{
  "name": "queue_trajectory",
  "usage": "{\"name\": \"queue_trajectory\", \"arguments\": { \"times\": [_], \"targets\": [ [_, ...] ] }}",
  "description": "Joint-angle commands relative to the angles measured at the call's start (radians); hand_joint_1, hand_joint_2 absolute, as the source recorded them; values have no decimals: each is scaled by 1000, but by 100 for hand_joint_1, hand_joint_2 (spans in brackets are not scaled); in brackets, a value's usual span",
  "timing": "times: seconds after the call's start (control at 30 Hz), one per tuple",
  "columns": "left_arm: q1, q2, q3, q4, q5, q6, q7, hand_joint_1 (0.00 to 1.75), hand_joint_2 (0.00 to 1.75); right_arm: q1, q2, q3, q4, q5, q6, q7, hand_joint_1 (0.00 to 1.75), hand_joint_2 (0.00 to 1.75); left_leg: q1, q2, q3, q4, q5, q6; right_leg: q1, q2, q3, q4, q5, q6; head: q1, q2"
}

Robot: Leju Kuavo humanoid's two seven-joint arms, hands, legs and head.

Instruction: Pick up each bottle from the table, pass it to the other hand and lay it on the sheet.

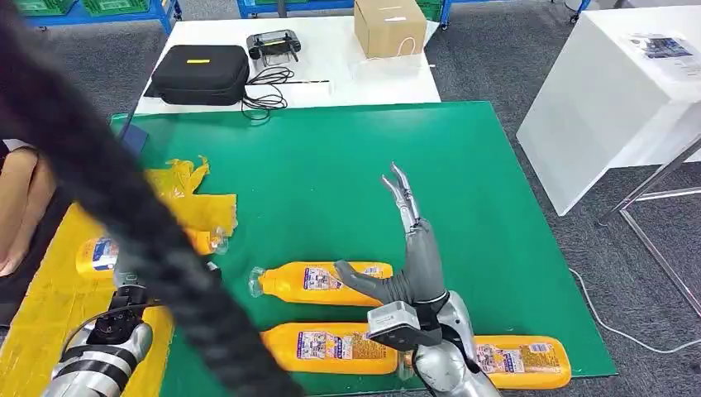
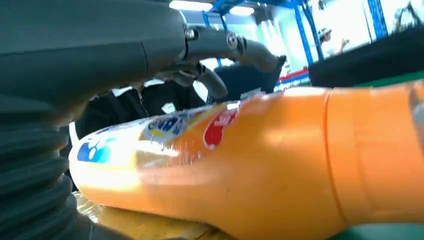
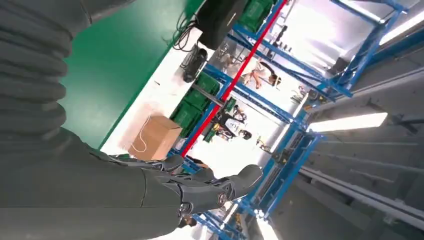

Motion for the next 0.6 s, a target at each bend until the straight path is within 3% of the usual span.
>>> {"name": "queue_trajectory", "arguments": {
  "times": [0.03,0.2,0.23,0.27,0.6],
  "targets": [
    [104,-42,94,-225,75,172,-105,0,175,-24,-47,38,53,56,-11,30,0,175,2,3,4,0,-3,0,2,2,5,-3,-1,-1,0,0],
    [118,-47,104,-258,83,172,-116,0,175,-23,-51,40,53,64,-8,37,0,175,2,3,5,0,-3,0,3,2,6,-3,-1,-1,0,0],
    [195,-88,156,-439,181,172,-212,0,175,-15,-92,53,60,136,39,93,0,175,2,3,3,0,-3,0,2,2,4,-2,-1,0,0,0],
    [439,-184,181,-861,841,-68,-502,0,175,77,-279,40,45,271,197,97,0,175,1,1,2,1,-3,1,2,0,3,-2,-1,0,0,0],
    [415,-236,198,-798,1020,-134,-604,0,175,159,-444,-44,30,167,338,-28,0,175,-2,-3,-3,1,-4,2,-2,-4,-2,-3,-2,1,0,0]
  ]
}}
